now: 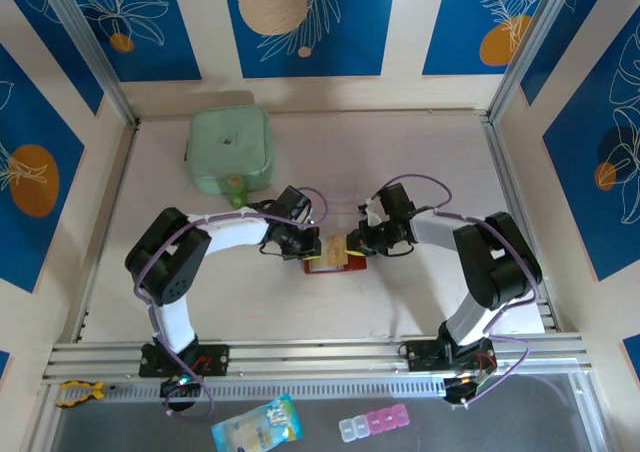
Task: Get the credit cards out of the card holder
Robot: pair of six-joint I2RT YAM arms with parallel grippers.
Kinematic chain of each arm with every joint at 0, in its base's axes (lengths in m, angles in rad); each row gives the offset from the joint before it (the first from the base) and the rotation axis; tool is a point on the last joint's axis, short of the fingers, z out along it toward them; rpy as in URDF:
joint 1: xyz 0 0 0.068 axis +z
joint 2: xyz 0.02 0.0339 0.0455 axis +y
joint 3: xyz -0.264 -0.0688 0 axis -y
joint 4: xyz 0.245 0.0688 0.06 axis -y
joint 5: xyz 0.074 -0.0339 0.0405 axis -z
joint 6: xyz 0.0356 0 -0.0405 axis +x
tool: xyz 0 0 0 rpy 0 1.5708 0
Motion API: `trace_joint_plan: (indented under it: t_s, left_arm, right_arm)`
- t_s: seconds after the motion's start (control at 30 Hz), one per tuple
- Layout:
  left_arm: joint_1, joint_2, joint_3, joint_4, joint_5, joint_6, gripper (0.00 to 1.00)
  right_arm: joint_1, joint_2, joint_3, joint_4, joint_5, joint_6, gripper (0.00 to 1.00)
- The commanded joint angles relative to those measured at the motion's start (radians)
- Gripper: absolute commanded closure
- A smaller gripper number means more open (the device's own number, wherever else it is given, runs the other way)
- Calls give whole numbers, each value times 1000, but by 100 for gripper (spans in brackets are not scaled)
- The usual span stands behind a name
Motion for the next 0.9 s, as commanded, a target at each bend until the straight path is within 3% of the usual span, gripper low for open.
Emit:
trace_joint_plan:
  t_s: [0.0, 0.2, 0.6, 0.73, 0.87]
  left_arm:
    - [-8, -15, -16, -48, -11, 10, 98]
    - [-9, -23, 3, -50, -5, 9, 98]
    - [-5, -93, 11, -25, -30, 13, 91]
    - [1, -140, -8, -19, -57, 23, 90]
    - [12, -194, -38, -22, -95, 38, 90]
  right_arm:
    - [-14, -50, -5, -86, 34, -52, 95]
    - [-28, -110, 53, -213, 84, -154, 96]
    - [-21, -148, 274, -448, 242, -538, 99]
    - [-16, -124, 381, -506, 262, -734, 100]
    - [7, -82, 479, -583, 356, -954, 100]
